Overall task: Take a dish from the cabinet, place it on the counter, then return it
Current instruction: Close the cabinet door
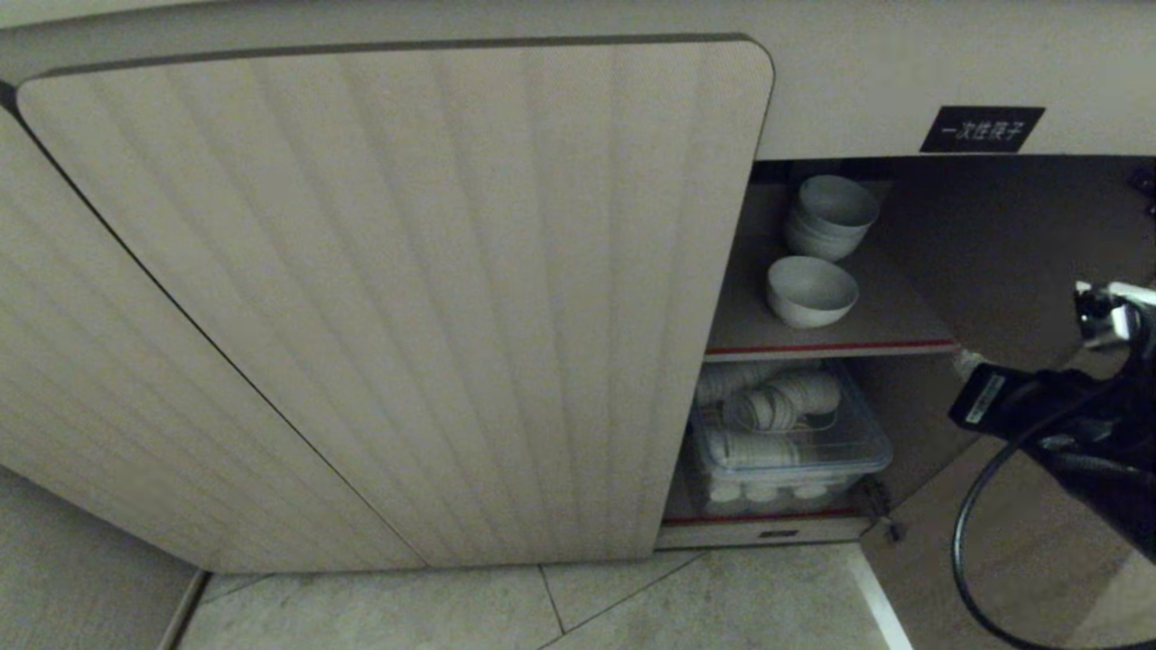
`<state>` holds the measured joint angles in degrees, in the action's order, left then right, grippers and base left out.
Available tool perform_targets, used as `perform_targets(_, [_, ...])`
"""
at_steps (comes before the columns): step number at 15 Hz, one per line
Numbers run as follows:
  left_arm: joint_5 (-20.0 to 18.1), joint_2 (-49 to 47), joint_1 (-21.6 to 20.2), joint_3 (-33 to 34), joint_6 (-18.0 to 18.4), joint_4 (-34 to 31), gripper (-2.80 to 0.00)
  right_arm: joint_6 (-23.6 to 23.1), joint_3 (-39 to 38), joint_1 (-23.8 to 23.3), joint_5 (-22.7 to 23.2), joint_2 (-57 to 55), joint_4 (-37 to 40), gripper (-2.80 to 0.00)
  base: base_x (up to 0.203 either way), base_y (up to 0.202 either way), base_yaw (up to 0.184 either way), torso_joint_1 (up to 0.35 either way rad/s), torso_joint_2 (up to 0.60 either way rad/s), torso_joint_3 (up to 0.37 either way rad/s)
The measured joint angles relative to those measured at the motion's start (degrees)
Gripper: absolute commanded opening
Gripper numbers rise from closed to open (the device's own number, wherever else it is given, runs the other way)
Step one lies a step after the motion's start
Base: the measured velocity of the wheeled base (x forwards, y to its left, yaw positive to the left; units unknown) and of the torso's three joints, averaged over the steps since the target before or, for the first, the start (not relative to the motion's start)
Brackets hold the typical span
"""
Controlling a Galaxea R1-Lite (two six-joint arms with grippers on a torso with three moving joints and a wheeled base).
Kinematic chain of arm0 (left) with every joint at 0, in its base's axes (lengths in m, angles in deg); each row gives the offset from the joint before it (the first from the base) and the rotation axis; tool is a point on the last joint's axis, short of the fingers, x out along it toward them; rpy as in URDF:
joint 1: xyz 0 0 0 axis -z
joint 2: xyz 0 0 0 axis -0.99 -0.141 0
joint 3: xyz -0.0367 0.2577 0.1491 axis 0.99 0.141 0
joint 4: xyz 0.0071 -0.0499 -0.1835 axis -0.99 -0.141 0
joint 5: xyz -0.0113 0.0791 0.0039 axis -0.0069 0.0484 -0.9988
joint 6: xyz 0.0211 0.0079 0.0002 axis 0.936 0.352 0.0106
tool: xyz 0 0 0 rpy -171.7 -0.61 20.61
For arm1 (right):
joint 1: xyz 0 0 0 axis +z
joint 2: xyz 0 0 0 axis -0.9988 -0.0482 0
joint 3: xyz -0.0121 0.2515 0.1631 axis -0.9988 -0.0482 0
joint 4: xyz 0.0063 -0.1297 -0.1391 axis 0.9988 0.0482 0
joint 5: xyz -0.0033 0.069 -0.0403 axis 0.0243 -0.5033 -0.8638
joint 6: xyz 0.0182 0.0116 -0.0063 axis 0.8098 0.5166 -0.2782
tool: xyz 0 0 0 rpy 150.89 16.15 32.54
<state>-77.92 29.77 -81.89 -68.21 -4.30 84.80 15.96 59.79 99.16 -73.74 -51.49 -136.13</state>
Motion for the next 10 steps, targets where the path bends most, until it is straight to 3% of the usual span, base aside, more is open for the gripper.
perform_targets(10, [0.0, 0.0, 0.0, 0.0, 0.0, 0.0, -2.80, -2.9, -8.8, 0.0, 0.0, 14.3, 4.6, -2.80, 0.000, 0.000, 0.000, 0.000, 0.00, 0.000])
